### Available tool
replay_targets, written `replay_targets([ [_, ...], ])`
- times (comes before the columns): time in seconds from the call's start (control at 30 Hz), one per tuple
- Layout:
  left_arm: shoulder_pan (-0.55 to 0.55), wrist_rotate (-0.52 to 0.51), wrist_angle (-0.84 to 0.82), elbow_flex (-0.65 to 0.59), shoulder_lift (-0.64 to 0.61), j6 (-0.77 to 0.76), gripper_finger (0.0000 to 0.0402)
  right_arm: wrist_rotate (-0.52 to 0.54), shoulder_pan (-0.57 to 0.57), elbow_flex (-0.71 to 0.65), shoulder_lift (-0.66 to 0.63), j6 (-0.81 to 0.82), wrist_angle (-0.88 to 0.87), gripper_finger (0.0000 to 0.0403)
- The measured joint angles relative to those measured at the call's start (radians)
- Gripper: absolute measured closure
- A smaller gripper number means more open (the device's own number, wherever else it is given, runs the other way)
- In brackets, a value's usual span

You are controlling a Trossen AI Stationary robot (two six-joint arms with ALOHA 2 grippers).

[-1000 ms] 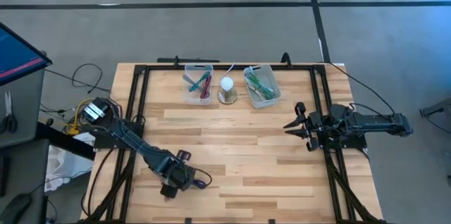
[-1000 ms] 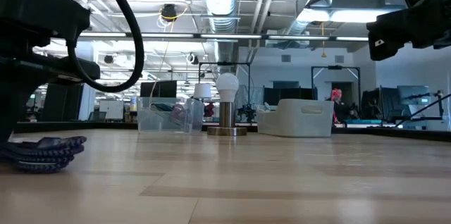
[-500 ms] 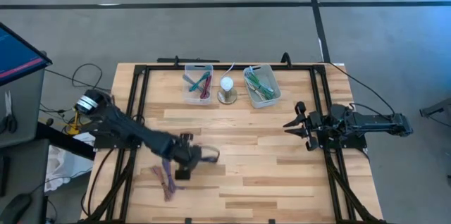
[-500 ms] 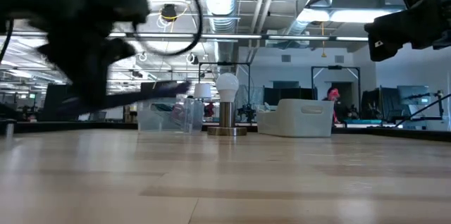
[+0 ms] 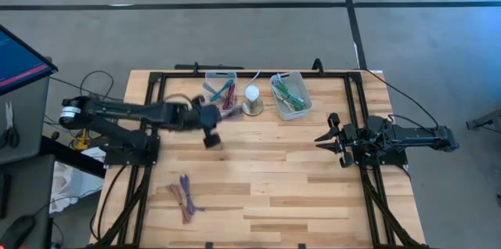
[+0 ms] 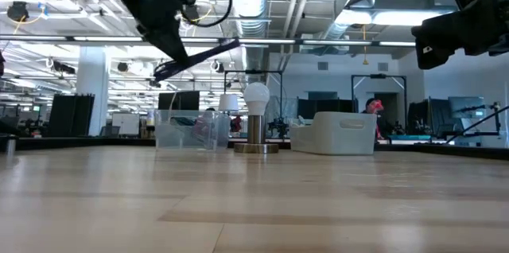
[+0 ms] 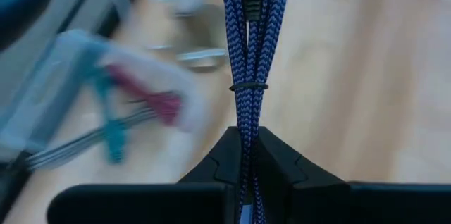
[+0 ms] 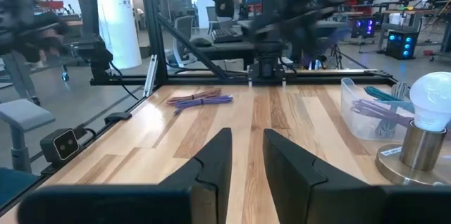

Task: Pick & Place USB Port
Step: Put the purple black charger cable into the transparent bin

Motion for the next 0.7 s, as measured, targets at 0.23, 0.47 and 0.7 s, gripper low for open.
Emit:
replay_targets([
  [0.23,0.278,0.029,0.014,0.001,0.008,0.0,0.038,0.035,0.0,0.0,0.0,0.0,-0.006,0.0327],
  [0.47,0.466,0.185,0.16,0.001,0.089,-0.009,0.038,0.057,-0.002,0.0,0.0,0.0,-0.009,0.0327],
  [0.7,0.532,0.291,0.226,0.002,0.229,-0.029,0.038,0.057,-0.002,0.0,0.0,0.0,-0.009,0.0327],
])
